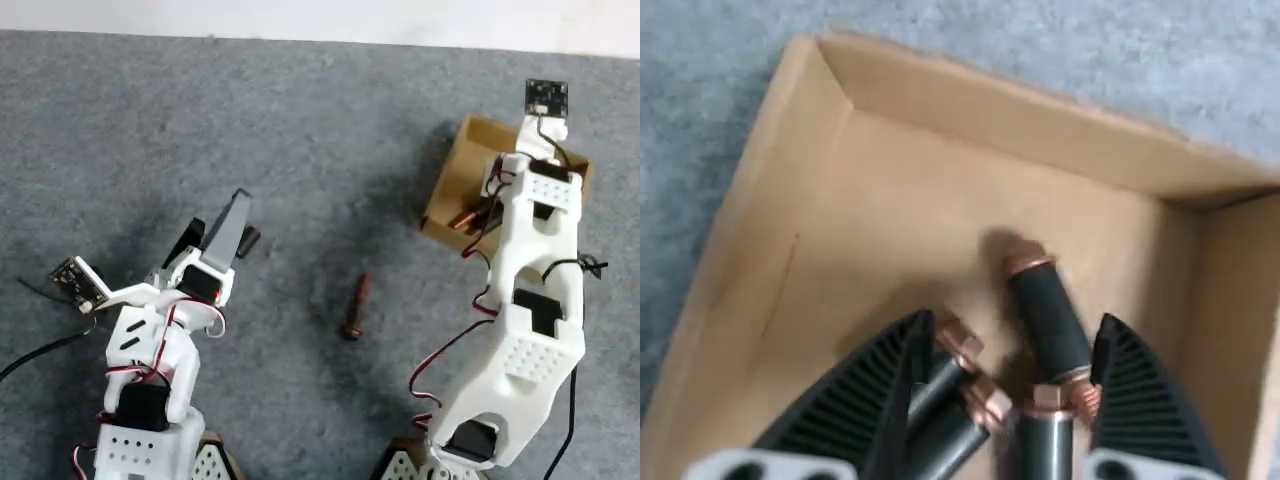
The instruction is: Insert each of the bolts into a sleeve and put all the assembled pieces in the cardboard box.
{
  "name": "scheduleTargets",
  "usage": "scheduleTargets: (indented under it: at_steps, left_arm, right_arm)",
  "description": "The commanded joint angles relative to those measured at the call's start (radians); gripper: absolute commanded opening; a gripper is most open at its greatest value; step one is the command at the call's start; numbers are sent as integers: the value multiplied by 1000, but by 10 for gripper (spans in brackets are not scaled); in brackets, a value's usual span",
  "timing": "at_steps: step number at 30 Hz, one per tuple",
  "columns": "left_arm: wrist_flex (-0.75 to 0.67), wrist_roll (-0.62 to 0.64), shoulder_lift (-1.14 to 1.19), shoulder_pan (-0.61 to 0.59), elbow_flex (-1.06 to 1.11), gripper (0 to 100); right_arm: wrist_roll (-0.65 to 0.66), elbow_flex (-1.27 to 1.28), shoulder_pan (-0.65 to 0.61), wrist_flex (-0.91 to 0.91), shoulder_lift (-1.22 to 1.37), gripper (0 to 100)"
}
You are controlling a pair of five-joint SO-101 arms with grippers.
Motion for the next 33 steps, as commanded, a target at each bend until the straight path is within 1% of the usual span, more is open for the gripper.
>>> scheduleTargets:
  at_steps: [1,5,8,10,14,18,19,21,23,26,33]
  left_arm:
    - [-2,-9,-13,21,19,361]
    - [-2,-9,-13,21,19,361]
    - [-2,-11,-13,19,19,361]
    - [-2,-11,-13,15,19,361]
    - [-2,-11,-16,2,19,361]
    - [-6,-3,-18,-81,19,361]
    - [-6,-2,-19,-102,19,361]
    - [-6,29,-19,-145,19,361]
    - [-6,55,-19,-189,19,361]
    - [-3,68,-19,-243,12,361]
    - [-2,89,-19,-389,10,361]
  right_arm:
    - [5,-48,-4,42,-133,228]
    - [-26,82,-54,61,-288,228]
    - [-29,237,-128,62,-446,228]
    - [-28,360,-202,62,-561,228]
    - [-21,631,-414,59,-785,228]
    - [-14,832,-684,45,-947,228]
    - [11,865,-740,30,-967,228]
    - [112,894,-855,-7,-980,228]
    - [226,897,-940,-25,-952,228]
    - [370,877,-1012,-31,-869,228]
    - [399,608,-1001,-28,-533,227]
